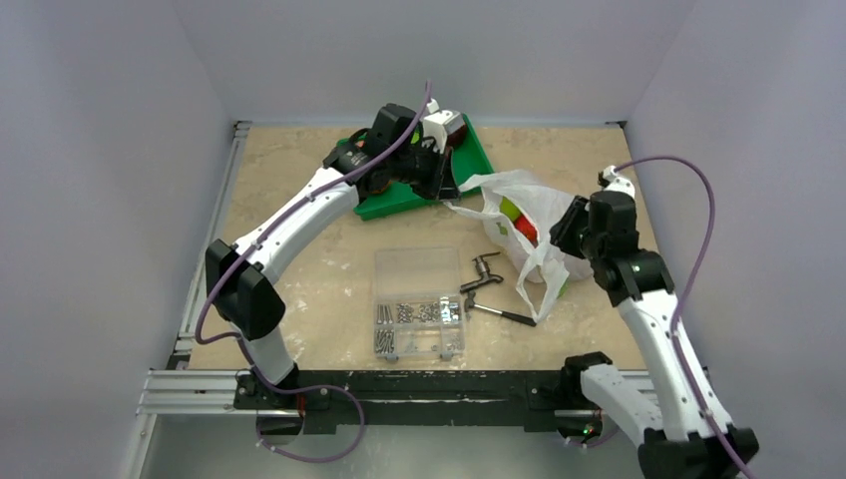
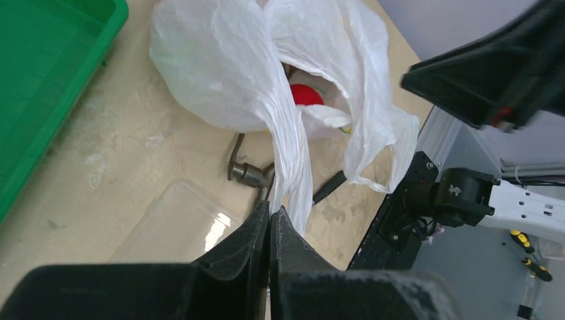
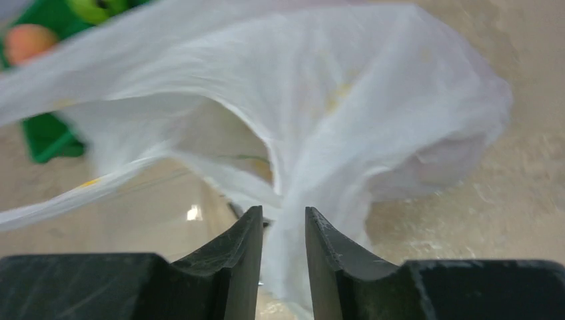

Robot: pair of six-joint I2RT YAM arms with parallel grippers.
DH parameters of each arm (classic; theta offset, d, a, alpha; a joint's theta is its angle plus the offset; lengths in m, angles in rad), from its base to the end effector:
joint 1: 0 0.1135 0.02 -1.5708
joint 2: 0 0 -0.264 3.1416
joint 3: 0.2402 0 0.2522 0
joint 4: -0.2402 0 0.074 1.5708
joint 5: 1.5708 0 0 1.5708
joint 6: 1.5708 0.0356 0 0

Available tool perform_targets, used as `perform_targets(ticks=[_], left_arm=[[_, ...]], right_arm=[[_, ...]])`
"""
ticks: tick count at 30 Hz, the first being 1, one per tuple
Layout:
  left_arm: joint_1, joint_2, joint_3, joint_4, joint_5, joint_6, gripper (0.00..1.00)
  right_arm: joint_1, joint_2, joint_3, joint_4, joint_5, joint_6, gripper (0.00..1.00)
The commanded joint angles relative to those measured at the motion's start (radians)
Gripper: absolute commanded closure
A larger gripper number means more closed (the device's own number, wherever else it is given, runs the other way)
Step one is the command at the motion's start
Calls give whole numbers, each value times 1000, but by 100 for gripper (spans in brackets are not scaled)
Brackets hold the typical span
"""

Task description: Take the fake fruits out of the plastic bag

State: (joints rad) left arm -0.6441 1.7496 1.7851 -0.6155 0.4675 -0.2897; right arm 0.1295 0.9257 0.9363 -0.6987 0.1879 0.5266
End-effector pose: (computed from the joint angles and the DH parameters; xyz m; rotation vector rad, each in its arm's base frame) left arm 0.3087 -0.2519 0.3840 0.6810 2.1619 -1.0248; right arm 0.1890 0.0179 0.3178 0.5411 2.1822 0.1415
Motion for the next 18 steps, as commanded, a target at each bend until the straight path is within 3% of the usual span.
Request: perform_targets(ticks=[1,5,10,14,18], left_arm=[[1,-44,-77,112,58,-86,100],[1,-85,-124,171,59,-120,100],[1,-110,-114,158,50,-114,100],[1,-116,-89,138,49,-111,100],[1,-107,-48,110,41,-97,100]], right_arm=[[64,-113,116,-28,-157,-131,66],[77,12,121,3,-315,-182,65],[101,117,124,167,-334,-136,66],[108,215,108,251,-236,-104,68],[109,292,35,342,-244,-45,76]])
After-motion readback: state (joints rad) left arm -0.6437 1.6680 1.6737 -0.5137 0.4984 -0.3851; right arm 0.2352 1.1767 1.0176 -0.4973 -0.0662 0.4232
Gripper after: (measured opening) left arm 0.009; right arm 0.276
